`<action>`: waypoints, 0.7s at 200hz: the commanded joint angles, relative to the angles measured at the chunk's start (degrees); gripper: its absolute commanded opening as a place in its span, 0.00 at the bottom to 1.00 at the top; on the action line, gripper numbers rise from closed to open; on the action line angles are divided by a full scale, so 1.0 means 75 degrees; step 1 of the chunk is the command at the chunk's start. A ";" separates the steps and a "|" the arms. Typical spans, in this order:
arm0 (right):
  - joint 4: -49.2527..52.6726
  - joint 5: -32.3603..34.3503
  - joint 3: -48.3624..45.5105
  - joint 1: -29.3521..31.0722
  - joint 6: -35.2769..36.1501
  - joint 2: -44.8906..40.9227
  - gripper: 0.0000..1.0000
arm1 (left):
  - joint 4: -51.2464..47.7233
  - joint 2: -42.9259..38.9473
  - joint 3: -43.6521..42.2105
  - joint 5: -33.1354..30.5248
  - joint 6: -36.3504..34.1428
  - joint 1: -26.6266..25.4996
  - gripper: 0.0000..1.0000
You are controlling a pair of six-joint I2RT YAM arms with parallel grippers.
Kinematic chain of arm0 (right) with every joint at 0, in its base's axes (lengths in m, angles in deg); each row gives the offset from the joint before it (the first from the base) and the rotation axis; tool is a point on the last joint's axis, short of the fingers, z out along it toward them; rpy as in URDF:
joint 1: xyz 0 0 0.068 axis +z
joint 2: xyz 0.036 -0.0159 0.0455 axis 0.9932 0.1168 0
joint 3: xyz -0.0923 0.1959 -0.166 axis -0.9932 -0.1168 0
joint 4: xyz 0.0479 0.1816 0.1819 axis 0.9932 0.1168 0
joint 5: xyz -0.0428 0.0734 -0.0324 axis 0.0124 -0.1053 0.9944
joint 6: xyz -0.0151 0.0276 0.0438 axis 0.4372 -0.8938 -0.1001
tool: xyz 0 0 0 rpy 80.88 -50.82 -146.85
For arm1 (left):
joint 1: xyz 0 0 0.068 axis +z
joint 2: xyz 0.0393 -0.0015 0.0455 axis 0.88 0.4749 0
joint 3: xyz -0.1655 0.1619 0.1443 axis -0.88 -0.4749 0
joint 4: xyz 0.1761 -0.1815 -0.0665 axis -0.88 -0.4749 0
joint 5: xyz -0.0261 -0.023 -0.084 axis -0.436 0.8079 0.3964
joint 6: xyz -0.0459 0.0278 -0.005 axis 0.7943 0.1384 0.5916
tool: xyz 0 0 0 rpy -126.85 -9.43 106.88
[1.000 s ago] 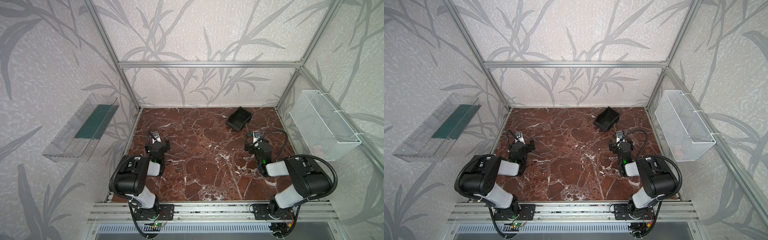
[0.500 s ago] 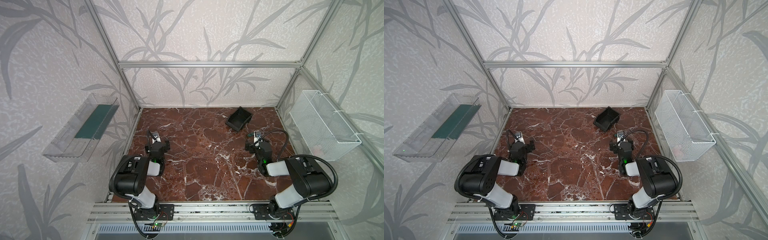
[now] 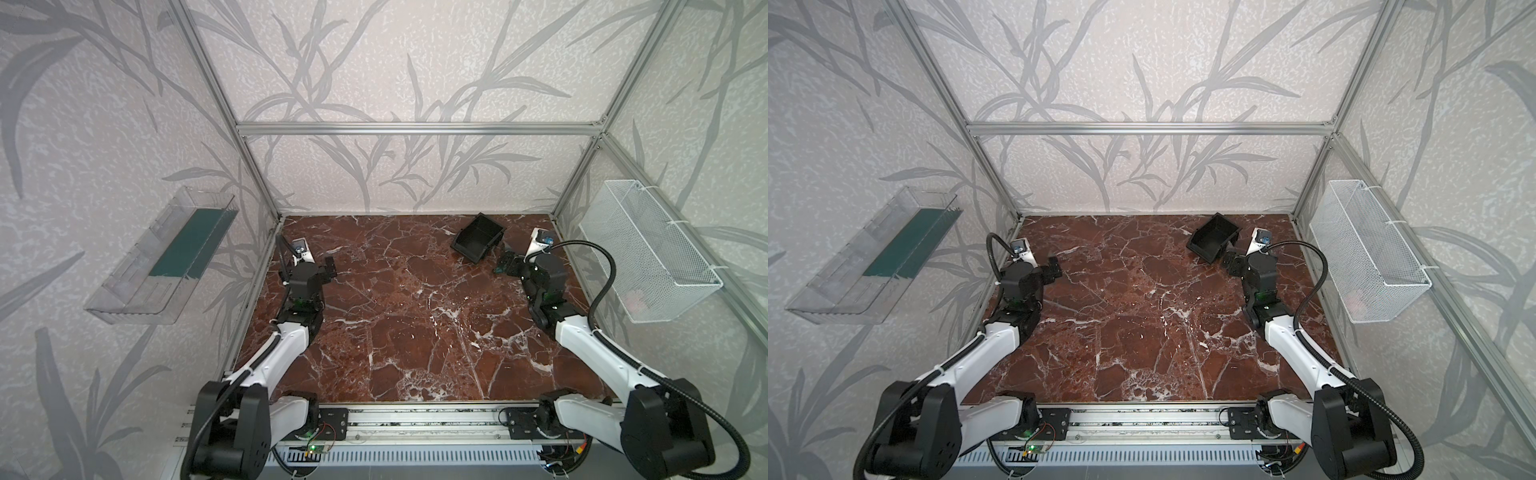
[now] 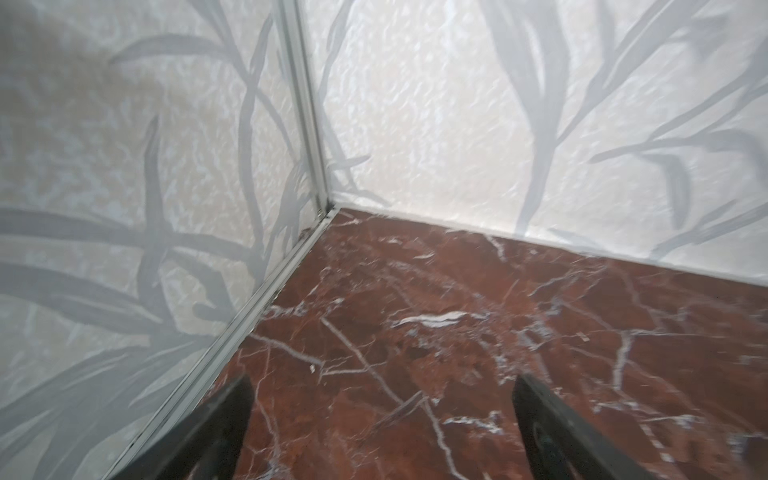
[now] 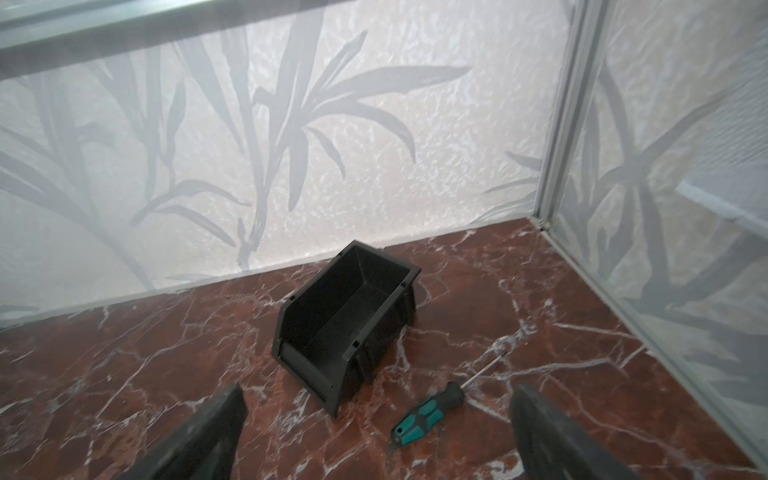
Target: Put the screwdriver in the bin
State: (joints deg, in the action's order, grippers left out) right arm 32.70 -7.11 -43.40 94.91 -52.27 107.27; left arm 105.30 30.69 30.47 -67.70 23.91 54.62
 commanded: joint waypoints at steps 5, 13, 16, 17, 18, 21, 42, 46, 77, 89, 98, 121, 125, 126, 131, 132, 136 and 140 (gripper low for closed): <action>0.1405 -0.0336 0.0786 -0.0002 -0.1096 0.0630 0.99 | -0.2624 -0.0249 0.0893 0.1427 -0.0146 -0.0676 0.99; 0.1767 -0.0109 0.1134 0.0010 -0.1277 0.0966 0.99 | -0.3086 -0.0109 0.1252 0.1632 -0.0349 -0.0973 0.99; 0.1889 -0.0052 0.1273 0.0010 -0.1322 0.1110 0.99 | -0.3239 -0.0053 0.1393 0.1745 -0.0414 -0.1073 0.99; 0.1907 -0.0038 0.1314 0.0004 -0.1335 0.1157 0.99 | -0.3277 -0.0016 0.1439 0.1791 -0.0431 -0.1099 0.99; 0.1946 -0.0014 0.1364 0.0001 -0.1342 0.1204 0.99 | -0.3296 0.0002 0.1479 0.1838 -0.0457 -0.1124 0.99; 0.2050 0.0033 0.1507 0.0009 -0.1324 0.1355 0.99 | -0.3422 0.0096 0.1598 0.1965 -0.0514 -0.1206 0.99; 0.2954 0.0113 0.2701 0.0021 -0.1420 0.2432 0.99 | -0.4129 0.0838 0.2495 0.2643 -0.0780 -0.1728 0.99; 0.3180 0.0160 0.2947 0.0021 -0.1484 0.2622 0.99 | -0.4227 0.0962 0.2680 0.2599 -0.0788 -0.1843 0.99; 0.4156 0.0407 0.4487 0.0010 -0.1694 0.4078 0.99 | -0.4688 0.1803 0.3902 0.2835 -0.0534 -0.2229 0.99; 0.4566 0.0163 0.5141 -0.0031 -0.1600 0.4702 0.99 | -0.4954 0.2080 0.4256 0.2970 -0.0473 -0.2300 0.99; 0.4943 0.0030 0.5648 -0.0037 -0.1548 0.5118 1.00 | -0.5079 0.2224 0.4364 0.2932 -0.0401 -0.2349 0.99; 0.5702 -0.0030 0.6665 -0.0077 -0.1549 0.5925 0.96 | -0.4687 0.2192 0.3866 0.2987 -0.0378 -0.2412 0.99; 0.5760 -0.0025 0.6767 -0.0098 -0.1589 0.6006 0.95 | -0.4603 0.2143 0.3770 0.2982 -0.0392 -0.2420 0.99; 0.5771 -0.0031 0.6780 -0.0103 -0.1592 0.6025 0.95 | -0.4580 0.2136 0.3747 0.2984 -0.0391 -0.2423 0.99; 0.5794 -0.0084 0.6867 -0.0148 -0.1614 0.6112 0.94 | -0.4491 0.2091 0.3666 0.2957 -0.0363 -0.2426 0.99; 0.5794 -0.0090 0.6883 -0.0157 -0.1622 0.6125 0.94 | -0.4483 0.2075 0.3659 0.2948 -0.0353 -0.2426 0.99; 0.5799 -0.0137 0.6923 -0.0201 -0.1655 0.6179 0.93 | -0.4465 0.2035 0.3663 0.2928 -0.0300 -0.2437 0.99; 0.5781 -0.0198 0.6949 -0.0254 -0.1697 0.6231 0.92 | -0.4485 0.2007 0.3692 0.2931 -0.0230 -0.2431 0.99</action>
State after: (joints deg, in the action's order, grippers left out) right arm 69.25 -7.22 5.45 94.60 -63.59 152.25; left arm 72.10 47.19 59.65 -46.61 21.00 36.76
